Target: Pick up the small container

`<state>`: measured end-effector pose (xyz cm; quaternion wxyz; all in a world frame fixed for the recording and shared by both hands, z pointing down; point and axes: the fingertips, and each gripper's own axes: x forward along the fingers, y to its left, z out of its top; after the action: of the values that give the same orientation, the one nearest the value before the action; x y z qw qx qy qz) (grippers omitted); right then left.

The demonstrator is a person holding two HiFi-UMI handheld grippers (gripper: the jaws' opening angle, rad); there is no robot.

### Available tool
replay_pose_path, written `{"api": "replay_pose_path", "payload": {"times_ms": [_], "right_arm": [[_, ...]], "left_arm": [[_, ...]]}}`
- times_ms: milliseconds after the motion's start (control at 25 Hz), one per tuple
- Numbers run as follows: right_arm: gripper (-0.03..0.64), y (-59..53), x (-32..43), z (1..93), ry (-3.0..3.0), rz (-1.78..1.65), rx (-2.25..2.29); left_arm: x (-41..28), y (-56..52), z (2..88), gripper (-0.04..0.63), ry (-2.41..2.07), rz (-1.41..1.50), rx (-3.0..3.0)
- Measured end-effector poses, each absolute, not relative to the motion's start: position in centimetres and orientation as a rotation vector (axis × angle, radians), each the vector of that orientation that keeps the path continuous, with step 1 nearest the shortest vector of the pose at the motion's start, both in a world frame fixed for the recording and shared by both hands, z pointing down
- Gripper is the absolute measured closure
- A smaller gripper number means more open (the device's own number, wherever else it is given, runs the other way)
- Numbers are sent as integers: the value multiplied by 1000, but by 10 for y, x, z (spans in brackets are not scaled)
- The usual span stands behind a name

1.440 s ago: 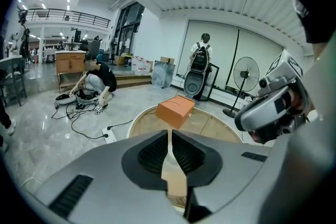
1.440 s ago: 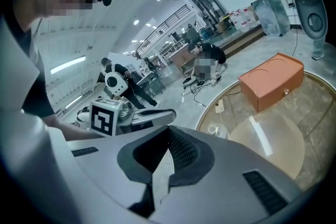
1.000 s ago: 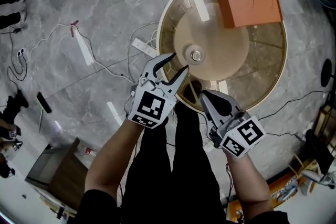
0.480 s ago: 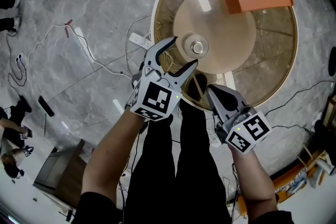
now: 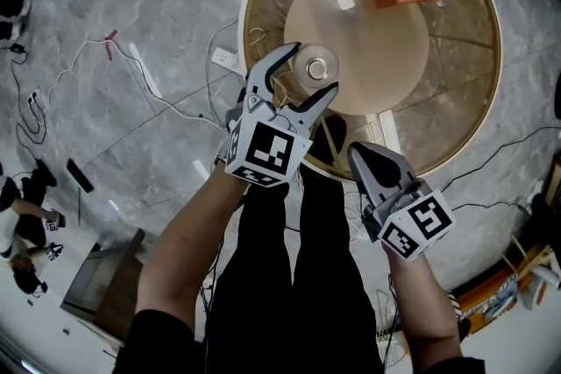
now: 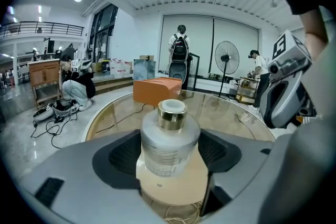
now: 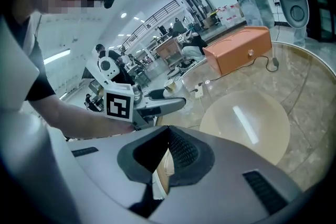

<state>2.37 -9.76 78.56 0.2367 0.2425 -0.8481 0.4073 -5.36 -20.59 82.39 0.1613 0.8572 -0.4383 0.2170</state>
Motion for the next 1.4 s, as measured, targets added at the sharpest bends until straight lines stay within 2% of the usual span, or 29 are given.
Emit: {"api": "replay_pose_path", "payload": {"times_ms": [560,1160,1400], "right_arm": [[603,-111,67,778,-2340,1191,770],[603,-105,54,745,-2378,1181,779],[603,-89,56,752,-2363,1254,817]], "left_arm": [[-32,-242,830,239,-1355,639,2398],[-31,-233,827,250,-1332,700,2407],[-29,-237,832,242,-1346,624,2394]]}}
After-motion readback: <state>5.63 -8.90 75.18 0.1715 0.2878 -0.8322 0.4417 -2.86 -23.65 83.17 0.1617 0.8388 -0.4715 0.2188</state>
